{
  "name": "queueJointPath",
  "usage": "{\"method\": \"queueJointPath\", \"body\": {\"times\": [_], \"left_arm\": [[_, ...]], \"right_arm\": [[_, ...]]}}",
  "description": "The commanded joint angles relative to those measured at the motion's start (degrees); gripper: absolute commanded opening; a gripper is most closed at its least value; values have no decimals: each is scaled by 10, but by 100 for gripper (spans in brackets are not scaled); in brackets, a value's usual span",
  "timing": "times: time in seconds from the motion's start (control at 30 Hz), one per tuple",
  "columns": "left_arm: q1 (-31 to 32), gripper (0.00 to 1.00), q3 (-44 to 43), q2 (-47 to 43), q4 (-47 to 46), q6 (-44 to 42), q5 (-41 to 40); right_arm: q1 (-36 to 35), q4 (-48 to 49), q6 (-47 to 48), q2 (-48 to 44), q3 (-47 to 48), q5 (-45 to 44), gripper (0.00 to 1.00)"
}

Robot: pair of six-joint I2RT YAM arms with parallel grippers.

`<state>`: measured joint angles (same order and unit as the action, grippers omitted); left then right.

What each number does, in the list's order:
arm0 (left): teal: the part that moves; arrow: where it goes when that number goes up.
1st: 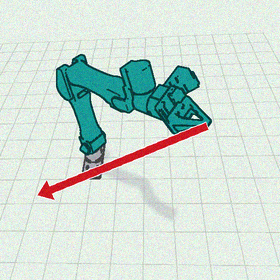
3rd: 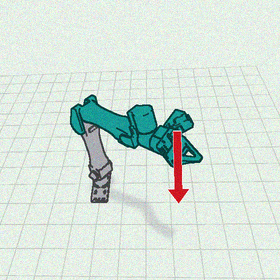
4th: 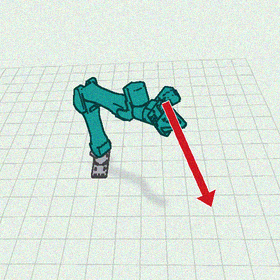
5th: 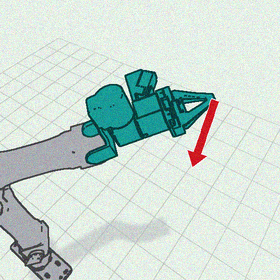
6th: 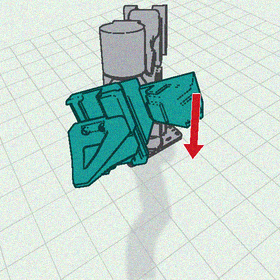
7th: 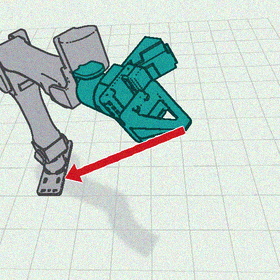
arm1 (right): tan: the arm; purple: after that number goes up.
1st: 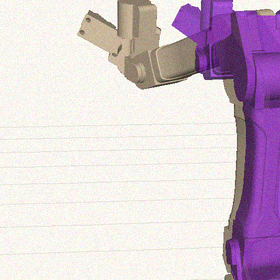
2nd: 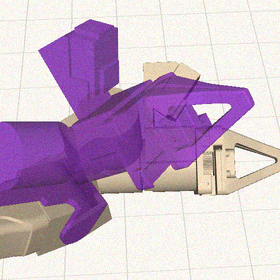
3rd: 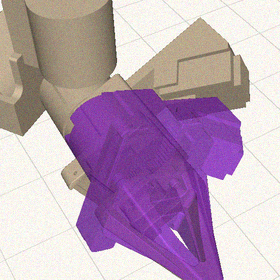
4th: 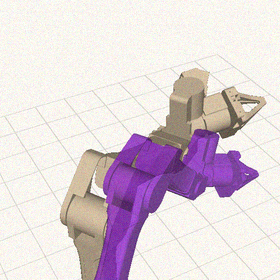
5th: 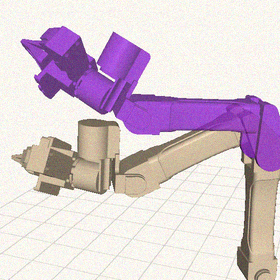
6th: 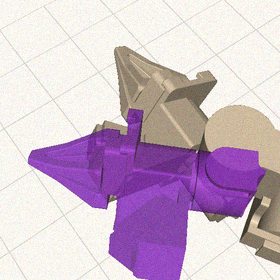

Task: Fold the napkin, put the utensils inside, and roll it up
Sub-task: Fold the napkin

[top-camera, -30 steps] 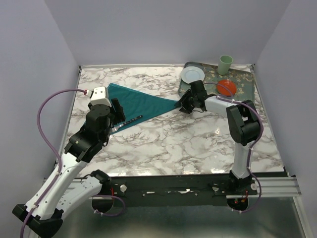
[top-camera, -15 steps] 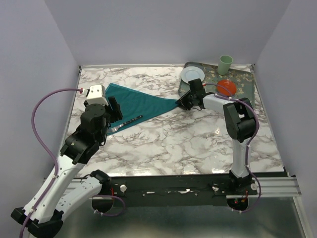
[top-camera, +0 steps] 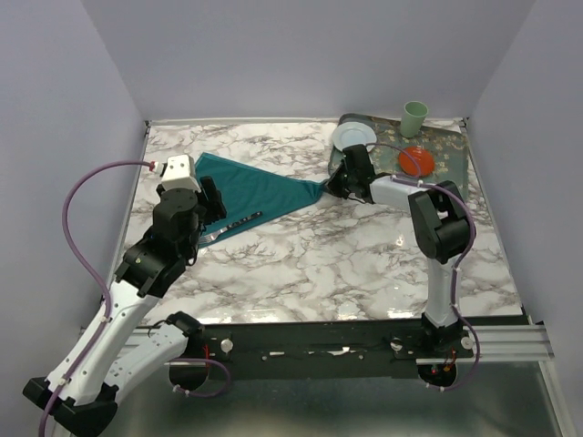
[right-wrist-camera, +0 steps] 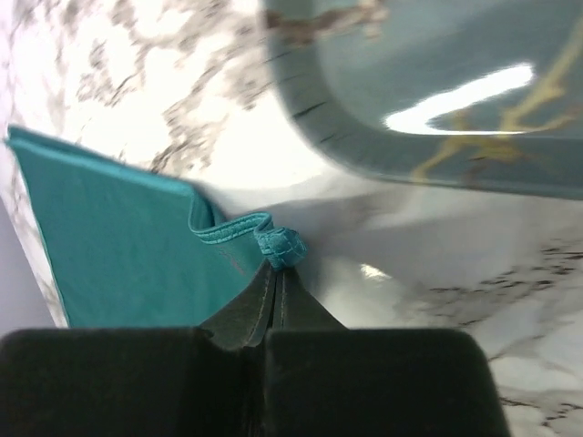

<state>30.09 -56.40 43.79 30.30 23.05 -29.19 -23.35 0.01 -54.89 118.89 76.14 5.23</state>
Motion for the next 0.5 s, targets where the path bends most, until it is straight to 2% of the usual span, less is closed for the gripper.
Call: {"method": "queueJointPath", "body": {"times": [0.0,0.23,0.47], "left_arm": [[-4,70,34,-17,5,44,-32],[-9,68,45,-15,42,91,-68],[-8,64,38,-20,44,98,-41]], "right_arm": [[-28,75,115,-46,-4,23,1],[-96,55,154,-65,45,64,1],[-179,59,145,-19,120,79,1]]}}
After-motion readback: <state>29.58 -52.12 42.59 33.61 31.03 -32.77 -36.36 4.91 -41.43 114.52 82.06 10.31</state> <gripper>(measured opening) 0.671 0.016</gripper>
